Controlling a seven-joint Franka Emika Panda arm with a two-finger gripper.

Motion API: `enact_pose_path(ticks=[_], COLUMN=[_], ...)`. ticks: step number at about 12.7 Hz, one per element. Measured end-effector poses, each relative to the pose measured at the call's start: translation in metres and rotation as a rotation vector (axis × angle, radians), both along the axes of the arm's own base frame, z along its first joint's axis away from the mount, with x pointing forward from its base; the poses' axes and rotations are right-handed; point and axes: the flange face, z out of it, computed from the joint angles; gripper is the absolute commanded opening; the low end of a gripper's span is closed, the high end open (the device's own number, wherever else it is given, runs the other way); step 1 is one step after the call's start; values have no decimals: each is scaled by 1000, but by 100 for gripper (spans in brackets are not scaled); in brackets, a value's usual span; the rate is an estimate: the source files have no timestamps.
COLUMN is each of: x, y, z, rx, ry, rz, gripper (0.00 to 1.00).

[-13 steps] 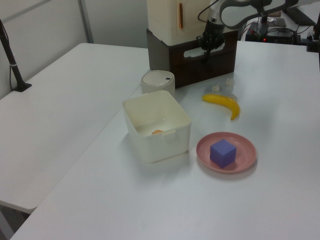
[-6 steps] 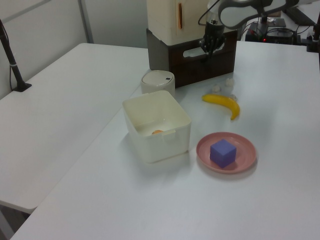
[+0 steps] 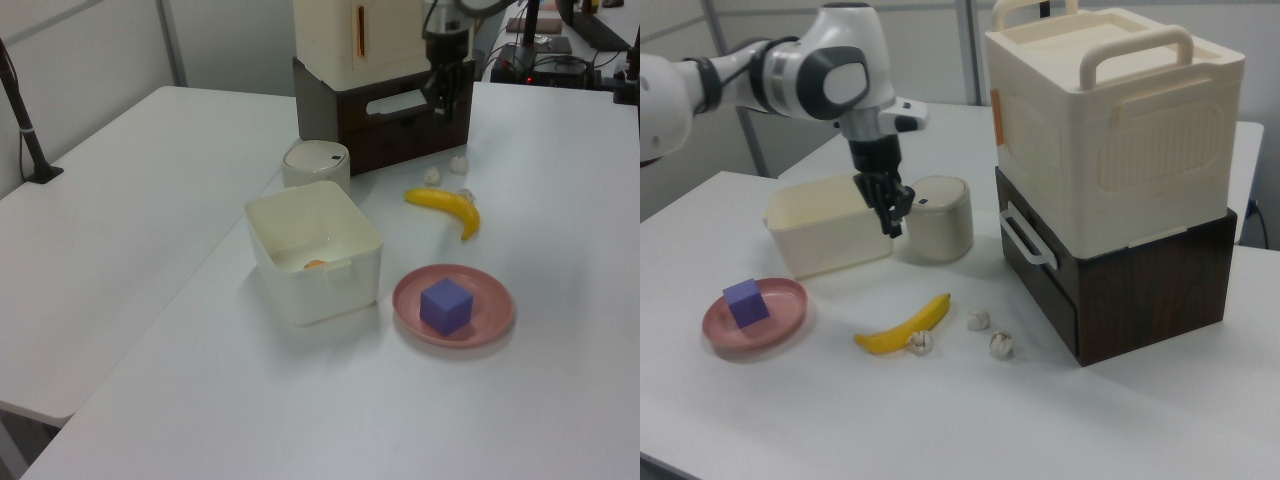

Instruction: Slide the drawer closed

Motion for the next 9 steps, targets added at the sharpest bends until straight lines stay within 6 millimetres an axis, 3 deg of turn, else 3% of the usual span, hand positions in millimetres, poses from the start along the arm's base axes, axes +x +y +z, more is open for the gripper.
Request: enact_pose_path(ticks=[2,3,6,9], x=[-14,-17,-20,-20], y=[12,14,13,10], z=[10,14,21,19], rx=[10,12,14,15], ry=[-3,-6,-12,-7], rz=[108,162,376,411], gripper=[70,100,100,100])
